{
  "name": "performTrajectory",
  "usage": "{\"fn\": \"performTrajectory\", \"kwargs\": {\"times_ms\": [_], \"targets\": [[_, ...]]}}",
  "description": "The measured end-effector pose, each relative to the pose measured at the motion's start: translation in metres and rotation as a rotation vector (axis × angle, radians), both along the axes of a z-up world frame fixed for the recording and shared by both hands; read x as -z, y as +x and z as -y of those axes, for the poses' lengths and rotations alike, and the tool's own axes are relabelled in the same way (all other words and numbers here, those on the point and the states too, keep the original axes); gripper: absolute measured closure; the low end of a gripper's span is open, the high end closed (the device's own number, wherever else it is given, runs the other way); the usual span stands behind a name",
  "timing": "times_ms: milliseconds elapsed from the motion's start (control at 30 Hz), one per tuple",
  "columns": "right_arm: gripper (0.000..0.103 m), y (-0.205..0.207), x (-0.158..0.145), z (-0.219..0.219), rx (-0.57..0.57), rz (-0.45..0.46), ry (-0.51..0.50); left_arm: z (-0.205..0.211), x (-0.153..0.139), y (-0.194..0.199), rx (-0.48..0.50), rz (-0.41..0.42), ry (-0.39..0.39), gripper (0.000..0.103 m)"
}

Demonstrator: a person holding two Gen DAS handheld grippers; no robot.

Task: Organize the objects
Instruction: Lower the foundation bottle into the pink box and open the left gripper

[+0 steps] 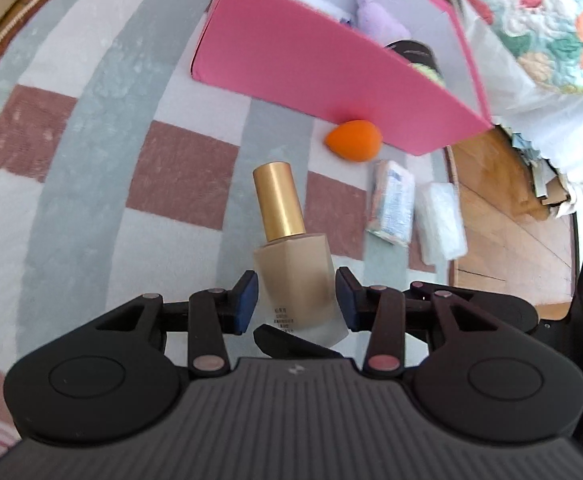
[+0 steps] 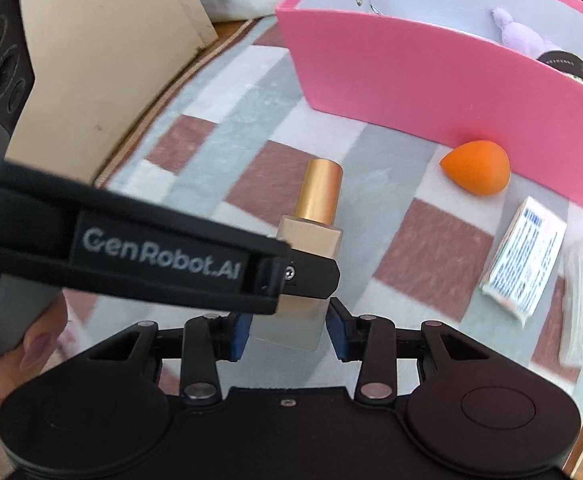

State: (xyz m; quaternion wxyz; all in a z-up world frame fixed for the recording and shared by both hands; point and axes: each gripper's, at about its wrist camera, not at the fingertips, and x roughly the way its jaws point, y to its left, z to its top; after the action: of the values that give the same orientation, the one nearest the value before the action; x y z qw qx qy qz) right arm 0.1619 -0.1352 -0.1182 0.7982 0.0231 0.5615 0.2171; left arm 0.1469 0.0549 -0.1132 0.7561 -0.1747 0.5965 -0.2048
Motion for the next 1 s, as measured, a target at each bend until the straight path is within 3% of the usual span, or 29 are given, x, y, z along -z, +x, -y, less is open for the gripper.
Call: {"fn": "performTrajectory", "kwargs": {"times_ms": [67, 133, 267, 567, 1000], "targets": [[0.058, -0.011, -0.013, 0.002, -0.005, 0.014, 0.005, -0.001, -0.013, -0.008, -0.005, 0.018, -0.001, 0.062], [0.058, -0.049, -0.021, -0.012, -0.006, 0.024, 0.024, -0.004, -0.029, -0.015, -0.001, 0.030, -0.004, 0.062], [0.058, -0.068, -0.051, -0.011, -0.013, 0.072, 0.056, -0.016, -0.062, -0.021, 0.013, 0.067, -0.019, 0.062], [0.058, -0.064, -0.107, -0.031, -0.053, 0.190, 0.066, -0.026, -0.134, -0.026, 0.035, 0.188, -0.003, 0.062], [0.058, -0.048, -0.157, -0.030, -0.052, 0.333, 0.041, -0.016, -0.189, -0.003, 0.046, 0.293, 0.016, 0.062]]}}
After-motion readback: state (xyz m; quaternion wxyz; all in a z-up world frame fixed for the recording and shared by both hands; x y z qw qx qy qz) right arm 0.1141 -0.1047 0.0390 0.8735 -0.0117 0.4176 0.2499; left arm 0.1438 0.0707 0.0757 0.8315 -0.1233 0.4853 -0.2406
